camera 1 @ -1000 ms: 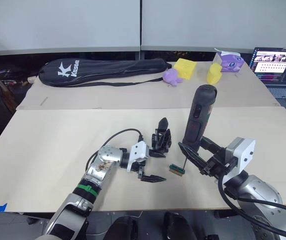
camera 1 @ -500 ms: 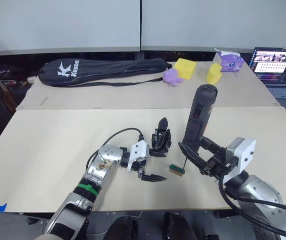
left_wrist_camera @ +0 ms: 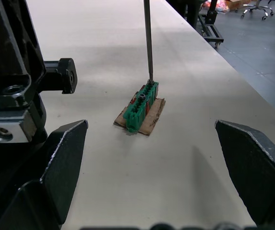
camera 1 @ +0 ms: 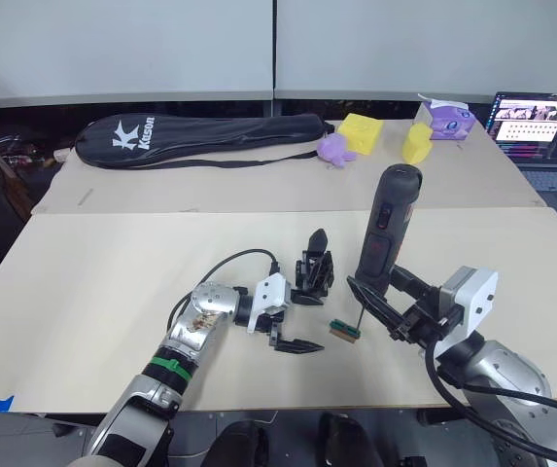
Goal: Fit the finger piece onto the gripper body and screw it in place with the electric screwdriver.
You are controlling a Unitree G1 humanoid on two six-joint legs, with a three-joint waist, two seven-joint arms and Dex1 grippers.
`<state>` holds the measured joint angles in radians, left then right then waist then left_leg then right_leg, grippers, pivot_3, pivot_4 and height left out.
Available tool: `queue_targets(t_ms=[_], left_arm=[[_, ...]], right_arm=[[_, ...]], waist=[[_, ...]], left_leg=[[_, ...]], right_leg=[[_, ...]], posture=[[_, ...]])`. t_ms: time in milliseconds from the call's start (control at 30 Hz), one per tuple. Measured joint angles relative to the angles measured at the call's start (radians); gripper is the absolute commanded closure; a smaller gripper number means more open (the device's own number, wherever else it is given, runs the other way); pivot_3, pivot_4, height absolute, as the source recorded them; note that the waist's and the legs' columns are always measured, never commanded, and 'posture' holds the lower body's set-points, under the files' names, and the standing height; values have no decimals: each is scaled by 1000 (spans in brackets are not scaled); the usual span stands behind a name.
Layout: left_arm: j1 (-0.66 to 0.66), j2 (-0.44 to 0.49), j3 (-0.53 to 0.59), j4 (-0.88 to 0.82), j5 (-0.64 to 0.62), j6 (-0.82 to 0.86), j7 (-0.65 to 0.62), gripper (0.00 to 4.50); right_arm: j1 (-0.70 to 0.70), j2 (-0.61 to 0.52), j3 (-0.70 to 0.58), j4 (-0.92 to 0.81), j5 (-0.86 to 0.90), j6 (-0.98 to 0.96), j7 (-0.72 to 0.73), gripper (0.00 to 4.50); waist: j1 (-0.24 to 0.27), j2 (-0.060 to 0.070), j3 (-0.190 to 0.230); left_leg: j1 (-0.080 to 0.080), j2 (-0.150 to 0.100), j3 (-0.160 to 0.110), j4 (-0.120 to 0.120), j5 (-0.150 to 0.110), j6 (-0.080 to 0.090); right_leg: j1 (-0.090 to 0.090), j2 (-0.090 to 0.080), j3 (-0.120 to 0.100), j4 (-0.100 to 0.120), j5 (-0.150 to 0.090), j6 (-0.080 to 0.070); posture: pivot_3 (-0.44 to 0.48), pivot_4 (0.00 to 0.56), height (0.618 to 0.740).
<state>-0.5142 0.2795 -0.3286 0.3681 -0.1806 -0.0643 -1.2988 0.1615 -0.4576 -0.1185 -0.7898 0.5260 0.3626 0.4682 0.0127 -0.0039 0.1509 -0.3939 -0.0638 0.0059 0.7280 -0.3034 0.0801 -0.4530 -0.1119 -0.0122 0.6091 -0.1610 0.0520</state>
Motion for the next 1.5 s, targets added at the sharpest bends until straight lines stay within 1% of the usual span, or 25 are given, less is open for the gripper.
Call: queue_targets(t_ms=[1167, 1500], left_arm=[[0, -7, 0, -1, 0, 1, 0, 0], [0, 1, 0, -61, -1, 38, 2, 0]], right_arm=[[22, -1, -8, -3, -3, -1, 12, 2572], [17, 5, -6, 3, -13, -2, 11, 2572]], waist=[[0, 0, 0], [0, 0, 0]], left_leg=[[0, 0, 0, 0, 0, 0], [0, 0, 0, 0, 0, 0]], right_leg=[[0, 0, 0, 0, 0, 0], [0, 0, 0, 0, 0, 0]], posture=[[0, 150, 723], [0, 150, 723]])
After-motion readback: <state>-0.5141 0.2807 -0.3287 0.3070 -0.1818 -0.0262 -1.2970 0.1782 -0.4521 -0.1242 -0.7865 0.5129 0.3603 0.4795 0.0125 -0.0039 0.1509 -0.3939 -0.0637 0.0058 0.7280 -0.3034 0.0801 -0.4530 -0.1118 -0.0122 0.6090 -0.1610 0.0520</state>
